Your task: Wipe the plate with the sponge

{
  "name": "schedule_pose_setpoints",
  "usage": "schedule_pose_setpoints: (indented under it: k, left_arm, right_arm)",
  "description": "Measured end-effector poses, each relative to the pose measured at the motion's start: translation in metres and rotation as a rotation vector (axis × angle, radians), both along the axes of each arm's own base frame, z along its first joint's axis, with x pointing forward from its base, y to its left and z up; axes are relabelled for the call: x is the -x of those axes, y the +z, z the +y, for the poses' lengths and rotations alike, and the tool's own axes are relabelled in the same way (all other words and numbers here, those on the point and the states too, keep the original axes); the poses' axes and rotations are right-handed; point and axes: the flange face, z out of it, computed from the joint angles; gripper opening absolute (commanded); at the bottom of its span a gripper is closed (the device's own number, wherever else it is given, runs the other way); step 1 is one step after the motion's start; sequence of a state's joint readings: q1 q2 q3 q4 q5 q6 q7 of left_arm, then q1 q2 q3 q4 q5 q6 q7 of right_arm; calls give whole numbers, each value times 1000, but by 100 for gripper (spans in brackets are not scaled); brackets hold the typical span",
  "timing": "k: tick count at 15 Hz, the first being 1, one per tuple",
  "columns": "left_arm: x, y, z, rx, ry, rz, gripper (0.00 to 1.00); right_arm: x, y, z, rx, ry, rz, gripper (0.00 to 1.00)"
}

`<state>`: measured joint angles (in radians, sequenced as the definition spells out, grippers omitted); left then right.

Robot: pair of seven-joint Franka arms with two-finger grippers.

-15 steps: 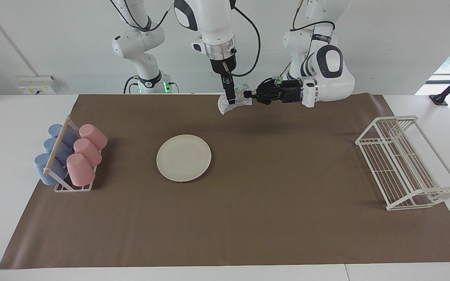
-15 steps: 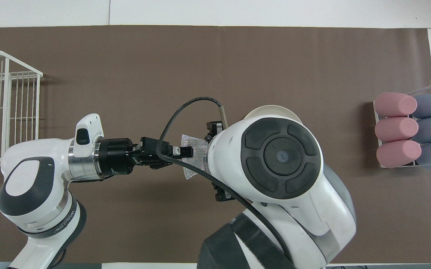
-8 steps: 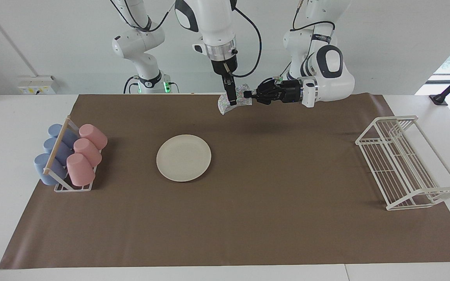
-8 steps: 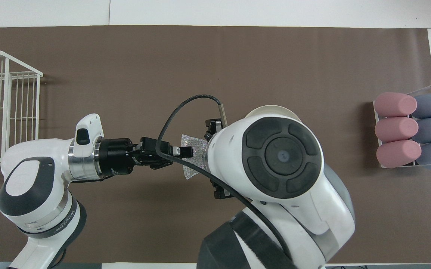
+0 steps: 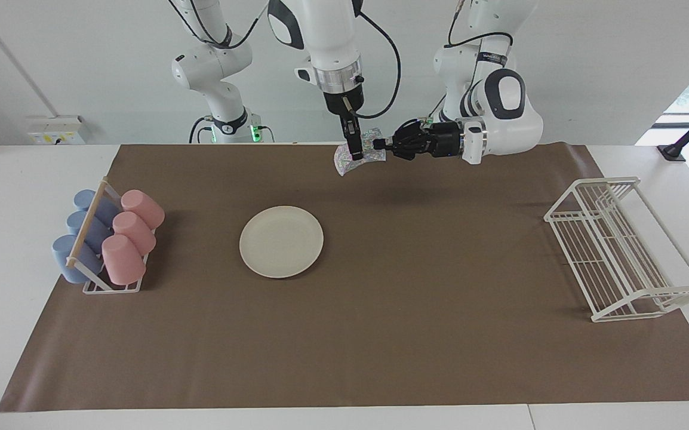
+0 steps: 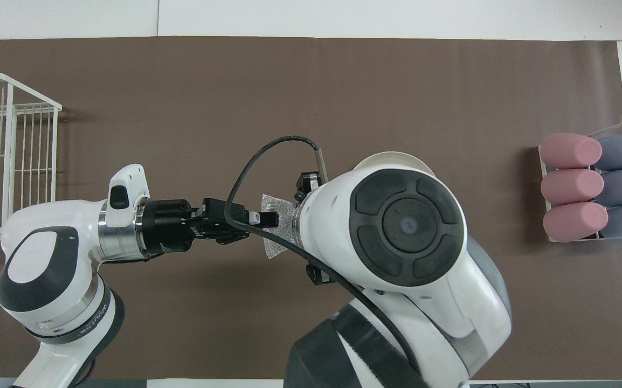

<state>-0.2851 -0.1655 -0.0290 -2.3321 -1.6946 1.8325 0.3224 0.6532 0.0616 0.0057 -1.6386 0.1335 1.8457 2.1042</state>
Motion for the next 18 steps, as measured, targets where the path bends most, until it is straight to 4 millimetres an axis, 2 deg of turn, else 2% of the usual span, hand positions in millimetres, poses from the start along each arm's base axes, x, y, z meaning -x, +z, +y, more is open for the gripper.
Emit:
schedule_pose_setpoints:
  k: [8,9,10,14,18]
  left_arm:
    - [3,-2,-1,-2,-5,5,0]
    - [3,-3,-1,-2,-5,6,9]
    - [4,-3,-2,-2,-5,6,99]
    - [4,0,1,-28,-3,48,100]
    - [2,5,19,-94,2,50,100]
  right_arm:
    - [0,-3,0,3,0,4,0]
    - [0,-3,0,3,0,4,0]
    - [0,-3,0,3,0,4,0]
    - [0,-4,0,4,1,5,0]
    - [1,-6,0,7,1,9,0]
